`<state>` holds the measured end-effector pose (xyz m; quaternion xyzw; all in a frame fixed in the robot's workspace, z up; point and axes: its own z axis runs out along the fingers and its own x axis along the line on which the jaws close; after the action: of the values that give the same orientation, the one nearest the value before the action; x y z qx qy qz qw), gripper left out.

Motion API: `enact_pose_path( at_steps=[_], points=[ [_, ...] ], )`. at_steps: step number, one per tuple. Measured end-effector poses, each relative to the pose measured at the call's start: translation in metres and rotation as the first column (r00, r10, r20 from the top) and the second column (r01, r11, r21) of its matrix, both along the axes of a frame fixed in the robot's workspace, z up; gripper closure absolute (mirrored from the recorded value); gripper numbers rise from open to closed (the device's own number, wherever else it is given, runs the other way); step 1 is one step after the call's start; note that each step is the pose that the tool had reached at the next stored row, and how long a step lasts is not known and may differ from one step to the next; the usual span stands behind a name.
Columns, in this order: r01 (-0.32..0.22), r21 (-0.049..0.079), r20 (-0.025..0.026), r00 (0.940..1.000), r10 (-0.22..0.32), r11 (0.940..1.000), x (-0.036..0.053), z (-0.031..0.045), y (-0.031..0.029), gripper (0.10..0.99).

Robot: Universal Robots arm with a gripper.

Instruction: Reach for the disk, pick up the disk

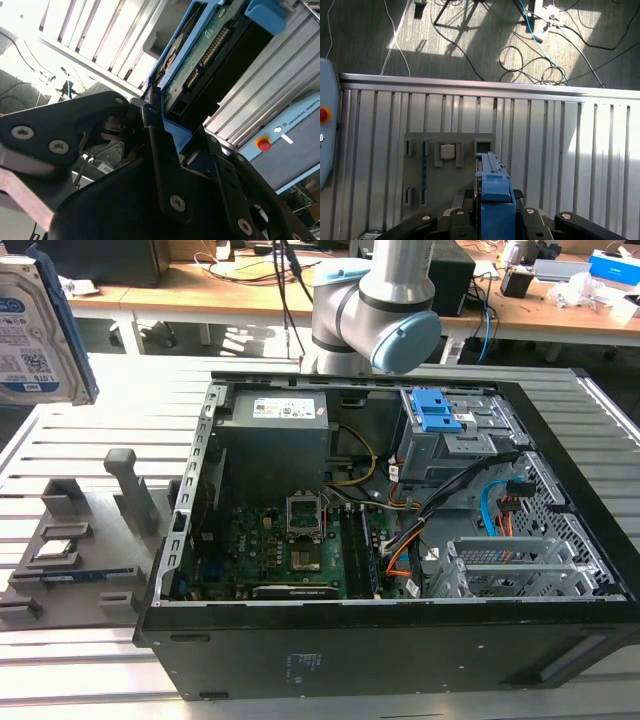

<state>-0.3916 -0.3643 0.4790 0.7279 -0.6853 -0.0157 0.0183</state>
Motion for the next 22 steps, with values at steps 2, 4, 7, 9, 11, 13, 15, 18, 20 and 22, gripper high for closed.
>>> enact_pose_path(
  at_steps=[2,4,7,9,11,13,15,18,20,22],
  points=[
    [0.0,0.0,-0.0003,1.0,0.0,1.0,0.0,0.0056,0.0,0.718],
    [0.0,0.0,-0.0004,1.0,0.0,1.0,0.0,0.012,0.0,0.718],
    [0.0,0.0,-0.0006,1.0,0.0,1.0,0.0,0.0156,0.0,0.718],
    [0.0,0.0,-0.0008,1.0,0.0,1.0,0.0,0.0186,0.0,0.718],
    [0.0,0.0,-0.0009,1.0,0.0,1.0,0.0001,0.0216,0.0,0.718],
    [0.0,0.0,-0.0012,1.0,0.0,1.0,0.0,0.0246,0.0,0.718],
    [0.0,0.0,-0.0013,1.0,0.0,1.0,0.0001,0.0274,0.0,0.718],
    [0.0,0.0,-0.0015,1.0,0.0,1.0,0.0001,0.032,0.0,0.718],
    [0.0,0.0,-0.0015,1.0,0.0,1.0,0.0,0.0343,0.0,0.718],
    [0.0,0.0,-0.0016,1.0,0.0,1.0,0.0,0.037,0.0,0.718]
  ],
)
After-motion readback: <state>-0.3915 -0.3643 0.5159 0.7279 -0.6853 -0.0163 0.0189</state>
